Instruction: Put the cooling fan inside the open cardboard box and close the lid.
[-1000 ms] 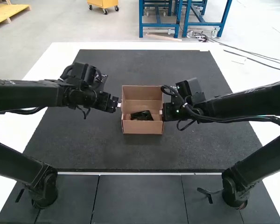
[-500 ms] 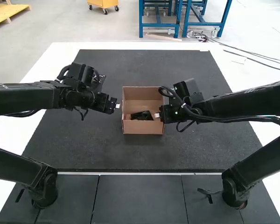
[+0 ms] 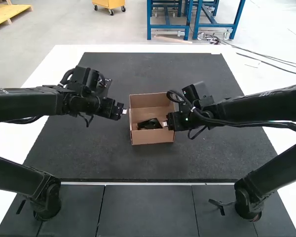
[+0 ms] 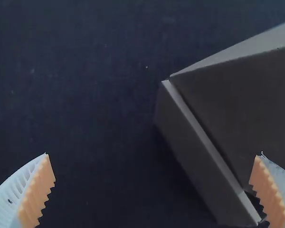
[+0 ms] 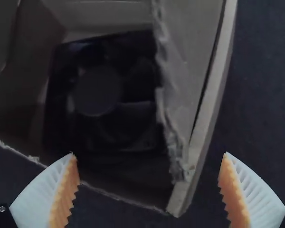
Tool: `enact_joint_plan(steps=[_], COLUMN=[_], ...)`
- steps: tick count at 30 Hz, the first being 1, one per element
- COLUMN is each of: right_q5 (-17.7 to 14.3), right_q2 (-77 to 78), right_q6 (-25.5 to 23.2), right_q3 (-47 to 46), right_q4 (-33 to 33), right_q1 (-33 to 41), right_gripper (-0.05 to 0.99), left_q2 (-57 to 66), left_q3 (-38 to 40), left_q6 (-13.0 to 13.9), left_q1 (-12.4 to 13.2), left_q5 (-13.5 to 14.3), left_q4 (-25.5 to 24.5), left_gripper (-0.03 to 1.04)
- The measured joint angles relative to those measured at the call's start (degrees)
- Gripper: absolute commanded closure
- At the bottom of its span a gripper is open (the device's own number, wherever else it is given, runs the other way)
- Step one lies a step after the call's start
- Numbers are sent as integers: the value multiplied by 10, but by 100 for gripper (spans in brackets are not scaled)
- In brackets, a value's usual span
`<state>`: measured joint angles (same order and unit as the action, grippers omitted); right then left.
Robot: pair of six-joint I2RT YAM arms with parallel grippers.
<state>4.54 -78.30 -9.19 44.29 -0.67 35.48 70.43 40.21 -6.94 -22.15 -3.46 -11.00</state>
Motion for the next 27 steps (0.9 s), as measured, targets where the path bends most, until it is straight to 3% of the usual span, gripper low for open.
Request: enact_joint_plan(steps=[9,15,21,27], right_q5=[-38,-61,-68,-69], right_q2=[45,80,107,127], right_q6=[38,71,110,144], right_q3=[0,-1,-1,45], right_q4=[2,2,21,57], right_q1=[-6,-9,-9,-9], right_gripper=[19,13,4,4], left_q2=[0,6,46,83], left_q3=[6,49,105,149], left_q6=[0,0,0,0], left_q1=[0,2,17,19], left_q5=[0,9,16,20], left_q4=[5,21,14,14], left_gripper=[4,4,4,4])
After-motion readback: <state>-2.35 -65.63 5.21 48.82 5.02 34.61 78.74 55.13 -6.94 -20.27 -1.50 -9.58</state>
